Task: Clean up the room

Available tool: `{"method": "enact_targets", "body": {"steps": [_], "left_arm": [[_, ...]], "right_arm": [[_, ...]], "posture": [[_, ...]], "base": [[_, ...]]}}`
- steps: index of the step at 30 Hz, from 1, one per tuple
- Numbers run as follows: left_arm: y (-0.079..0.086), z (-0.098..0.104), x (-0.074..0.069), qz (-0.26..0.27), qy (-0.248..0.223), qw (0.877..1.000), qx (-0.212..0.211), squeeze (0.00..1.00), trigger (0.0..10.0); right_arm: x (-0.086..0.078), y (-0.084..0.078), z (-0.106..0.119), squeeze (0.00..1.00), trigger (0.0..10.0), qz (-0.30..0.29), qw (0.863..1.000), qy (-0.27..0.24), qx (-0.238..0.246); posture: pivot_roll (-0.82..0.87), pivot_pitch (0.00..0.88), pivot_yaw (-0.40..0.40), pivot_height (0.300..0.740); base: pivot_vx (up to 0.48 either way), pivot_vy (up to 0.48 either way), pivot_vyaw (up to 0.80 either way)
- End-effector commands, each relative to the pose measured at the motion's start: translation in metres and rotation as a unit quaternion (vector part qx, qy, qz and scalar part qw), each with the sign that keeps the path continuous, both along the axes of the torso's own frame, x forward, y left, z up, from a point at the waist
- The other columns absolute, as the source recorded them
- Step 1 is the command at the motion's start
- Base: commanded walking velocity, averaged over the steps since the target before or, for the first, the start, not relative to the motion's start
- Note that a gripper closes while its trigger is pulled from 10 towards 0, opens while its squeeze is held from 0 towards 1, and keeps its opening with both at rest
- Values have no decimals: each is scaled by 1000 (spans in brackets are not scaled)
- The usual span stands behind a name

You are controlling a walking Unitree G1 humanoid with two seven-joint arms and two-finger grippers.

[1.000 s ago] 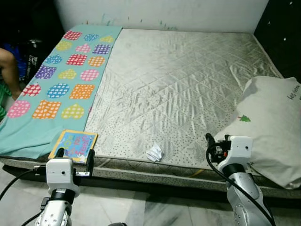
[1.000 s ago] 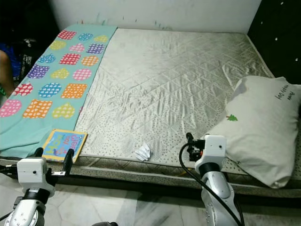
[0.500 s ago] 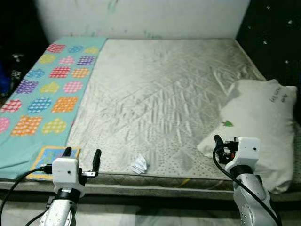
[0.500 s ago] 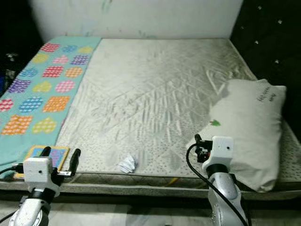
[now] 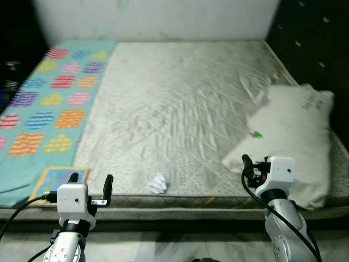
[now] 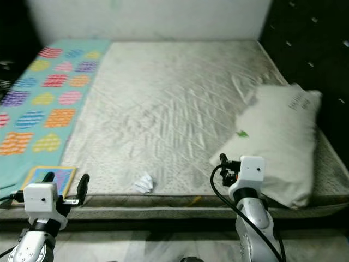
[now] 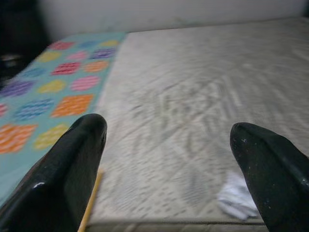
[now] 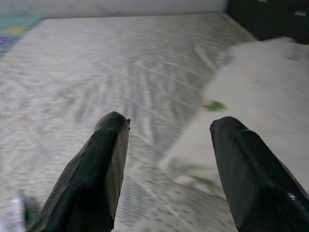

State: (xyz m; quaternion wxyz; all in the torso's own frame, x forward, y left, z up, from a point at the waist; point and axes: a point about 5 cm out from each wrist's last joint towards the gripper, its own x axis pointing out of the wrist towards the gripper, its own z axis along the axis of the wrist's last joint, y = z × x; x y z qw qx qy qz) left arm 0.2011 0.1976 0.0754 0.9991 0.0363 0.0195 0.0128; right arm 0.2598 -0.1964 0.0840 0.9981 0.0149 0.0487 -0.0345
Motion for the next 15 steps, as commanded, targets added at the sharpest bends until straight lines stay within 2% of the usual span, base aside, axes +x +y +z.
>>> {"method": "enact_targets", "body": {"steps": [1,8,12,15], "left_arm": [[0,2,0,1,0,1000,8,0,10000],[-1,4,5,-5,-3,1000,10,0,10000],[-1,4,5,-3,-3,1000,10,0,10000],[-2,3,5,-3,-2,1000,10,0,10000]], "right_arm": [[3,0,3,0,10000,-3,1000,-5,1],[6,6,5,0,10000,2,1000,-7,4],[4,14,2,0,10000,27,999,5,-17],[4,16,2,0,10000,22,1000,12,-18]], "posture": [[76,139,28,740],[73,143,33,740],[72,146,30,740],[72,147,29,740]], "base": [[0,0,0],[0,0,0],[0,0,0],[0,0,0]]}}
